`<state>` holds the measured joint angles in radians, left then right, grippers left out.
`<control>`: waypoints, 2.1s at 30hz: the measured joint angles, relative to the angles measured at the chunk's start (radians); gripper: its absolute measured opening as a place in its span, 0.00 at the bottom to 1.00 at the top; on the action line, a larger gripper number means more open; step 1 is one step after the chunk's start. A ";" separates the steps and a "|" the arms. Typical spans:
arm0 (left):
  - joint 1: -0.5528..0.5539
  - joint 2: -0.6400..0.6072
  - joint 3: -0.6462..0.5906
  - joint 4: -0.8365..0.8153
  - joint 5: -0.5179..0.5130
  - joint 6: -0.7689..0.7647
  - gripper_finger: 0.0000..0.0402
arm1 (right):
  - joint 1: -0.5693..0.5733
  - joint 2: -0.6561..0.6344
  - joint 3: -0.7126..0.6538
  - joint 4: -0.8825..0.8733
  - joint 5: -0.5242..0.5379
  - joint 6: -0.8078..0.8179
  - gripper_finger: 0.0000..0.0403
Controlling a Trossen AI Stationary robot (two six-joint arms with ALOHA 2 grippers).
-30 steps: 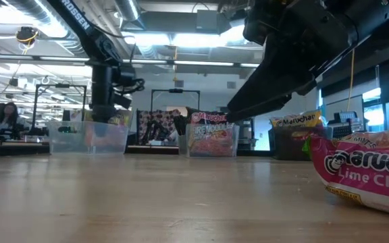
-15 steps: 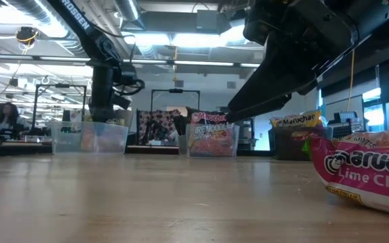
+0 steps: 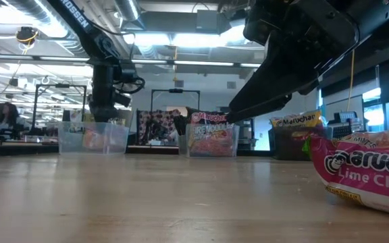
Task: Sort Maruchan noodles
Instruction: Put the green noodle pack into the left transparent bin
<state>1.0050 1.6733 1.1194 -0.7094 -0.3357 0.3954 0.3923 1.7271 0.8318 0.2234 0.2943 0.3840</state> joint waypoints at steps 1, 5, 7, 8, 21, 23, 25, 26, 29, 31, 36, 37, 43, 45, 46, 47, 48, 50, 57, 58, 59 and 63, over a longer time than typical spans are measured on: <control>0.000 0.000 0.000 0.000 0.000 0.000 0.47 | 0.000 0.000 0.000 0.000 0.000 0.000 0.66; 0.000 0.000 0.000 0.011 0.003 -0.009 0.48 | 0.000 0.000 0.000 0.000 -0.005 0.000 0.66; 0.000 0.000 0.000 0.012 0.003 -0.036 0.49 | 0.000 0.000 0.000 0.004 -0.036 0.000 0.66; 0.001 0.000 0.000 0.012 0.003 -0.047 0.50 | 0.000 0.000 0.000 0.006 -0.046 0.000 0.66; 0.000 -0.036 0.000 -0.003 -0.034 -0.079 0.58 | 0.000 0.000 0.000 0.014 -0.051 0.006 0.66; 0.000 -0.064 0.000 0.001 -0.053 -0.089 0.58 | 0.000 0.000 0.000 0.013 -0.051 0.009 0.66; -0.001 -0.103 0.000 0.002 -0.055 -0.106 0.58 | 0.000 0.000 0.000 0.013 -0.051 0.009 0.66; -0.004 -0.124 0.001 0.003 -0.052 -0.112 0.58 | 0.000 0.000 0.000 0.013 -0.051 0.009 0.66; -0.019 -0.193 0.001 0.003 -0.047 -0.131 0.58 | 0.000 0.000 0.000 0.013 -0.051 0.005 0.66; -0.036 -0.242 0.001 0.004 -0.036 -0.149 0.58 | 0.000 0.000 0.000 0.013 -0.051 0.005 0.66; -0.093 -0.356 0.001 0.004 0.153 -0.217 0.58 | -0.001 0.000 0.000 0.014 -0.092 0.031 0.66; -0.108 -0.377 0.001 0.005 0.219 -0.231 0.58 | -0.009 0.000 0.000 0.013 -0.136 0.033 0.66; -0.258 -0.453 0.001 0.034 0.660 -0.324 0.58 | -0.018 -0.062 0.005 -0.088 -0.243 0.031 0.66; -0.335 -0.457 0.001 0.052 0.781 -0.366 0.58 | -0.003 -0.111 0.006 -0.170 -0.254 0.029 0.66; -0.378 -0.457 0.001 0.062 0.823 -0.385 0.58 | 0.010 -0.133 0.006 -0.205 -0.254 0.025 0.66; -0.425 -0.456 0.001 0.071 0.846 -0.401 0.58 | 0.027 -0.152 0.006 -0.233 -0.250 0.023 0.66; -0.476 -0.457 0.001 0.089 0.848 -0.425 0.58 | 0.045 -0.170 0.006 -0.268 -0.243 0.023 0.66; -0.582 -0.457 0.001 0.126 0.796 -0.474 0.58 | 0.089 -0.196 0.002 -0.304 -0.224 0.029 0.66; -0.953 -0.427 0.001 0.295 0.453 -0.583 0.58 | 0.285 -0.201 -0.011 -0.376 -0.098 0.201 0.66; -0.998 -0.412 0.002 0.336 0.416 -0.597 0.58 | 0.316 -0.195 -0.011 -0.389 -0.081 0.233 0.66; -1.040 -0.396 0.001 0.359 0.389 -0.607 0.58 | 0.345 -0.190 -0.012 -0.396 -0.065 0.263 0.66; -1.179 -0.301 0.001 0.508 0.340 -0.633 0.58 | 0.459 -0.185 -0.011 -0.355 0.024 0.375 0.66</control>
<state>-0.1735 1.3726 1.1201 -0.2018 0.0043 -0.2375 0.8517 1.5420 0.8204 -0.1315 0.3182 0.7591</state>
